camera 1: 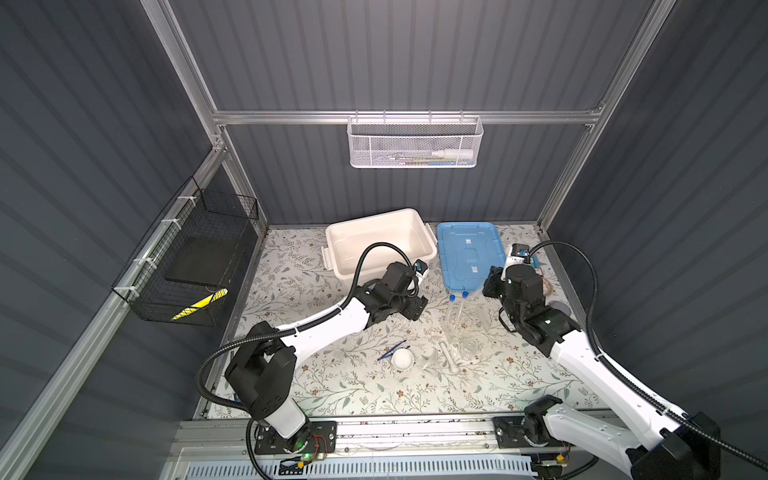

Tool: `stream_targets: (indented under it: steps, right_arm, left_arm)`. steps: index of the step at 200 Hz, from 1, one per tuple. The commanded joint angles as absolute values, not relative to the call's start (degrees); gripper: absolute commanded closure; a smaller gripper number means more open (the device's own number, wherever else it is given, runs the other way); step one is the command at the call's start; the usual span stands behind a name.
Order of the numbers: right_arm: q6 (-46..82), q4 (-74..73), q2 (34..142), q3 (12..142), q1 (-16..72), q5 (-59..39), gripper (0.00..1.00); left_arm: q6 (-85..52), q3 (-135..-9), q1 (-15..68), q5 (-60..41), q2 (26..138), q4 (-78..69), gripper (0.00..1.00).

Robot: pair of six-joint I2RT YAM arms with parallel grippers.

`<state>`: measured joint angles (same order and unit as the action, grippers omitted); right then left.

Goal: Organize the chemistry lab equipment
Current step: 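Draw the tube back toward the blue lid with the right gripper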

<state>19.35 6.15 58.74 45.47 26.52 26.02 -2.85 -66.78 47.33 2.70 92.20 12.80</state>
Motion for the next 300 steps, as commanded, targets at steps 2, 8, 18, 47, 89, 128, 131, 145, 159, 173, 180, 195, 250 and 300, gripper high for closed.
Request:
stream_targets:
  steps: [2, 8, 18, 47, 89, 128, 131, 145, 159, 173, 180, 195, 250, 300]
  right_arm:
    - [17.39, 7.42, 58.01, 44.27, 28.82, 31.55, 0.86]
    - [17.55, 7.47, 57.92, 44.00, 29.38, 31.73, 0.86]
    - [17.79, 7.47, 57.83, 43.40, 30.20, 32.36, 0.85]
    - [18.89, 7.75, 57.40, 41.97, 31.55, 32.61, 0.85]
    - [18.85, 7.75, 57.39, 40.68, 33.41, 35.26, 0.85]
    - [18.47, 5.72, 58.37, 39.64, 33.70, 35.82, 0.85]
    - [18.51, 5.67, 58.47, 39.70, 33.74, 35.85, 0.85]
    - [18.71, 5.09, 59.02, 39.73, 33.74, 35.76, 0.85]
    - [19.13, 4.20, 59.32, 39.49, 33.75, 35.82, 0.85]
    - [19.51, 3.65, 59.63, 39.42, 33.71, 35.72, 0.85]
    - [19.65, 3.40, 59.72, 39.39, 33.75, 35.68, 0.85]
    - [19.71, 3.08, 60.02, 39.45, 33.72, 35.64, 0.85]
    - [19.82, 2.71, 62.18, 39.82, 33.75, 34.81, 0.85]
    - [19.34, 2.77, 62.77, 39.70, 33.75, 34.47, 0.85]
  left_arm:
    - [-3.98, -65.44, 47.63, 3.34, 90.54, 13.62, 0.26]
    - [-4.04, -65.26, 47.57, 3.34, 90.45, 13.61, 0.26]
    - [-4.21, -64.99, 47.59, 3.39, 90.27, 13.75, 0.26]
    - [-4.24, -64.64, 47.63, 3.53, 89.69, 14.21, 0.26]
    - [-4.62, -63.73, 47.58, 3.78, 89.14, 14.15, 0.26]
    - [-4.79, -63.74, 47.63, 3.69, 89.30, 14.46, 0.26]
    - [-4.84, -63.71, 47.59, 3.69, 89.33, 14.50, 0.26]
    - [-4.84, -63.70, 47.60, 3.65, 89.21, 14.50, 0.26]
    - [-4.77, -63.73, 47.63, 3.69, 89.21, 14.62, 0.26]
    - [-4.77, -63.63, 47.61, 3.71, 89.21, 14.83, 0.26]
    - [-4.80, -63.62, 47.63, 3.60, 89.21, 14.85, 0.26]
    - [-4.89, -63.38, 47.62, 3.60, 89.21, 14.85, 0.26]
    - [-5.03, -63.12, 47.63, 3.78, 88.93, 15.01, 0.26]
    - [-5.10, -62.93, 47.63, 4.04, 88.59, 14.96, 0.26]
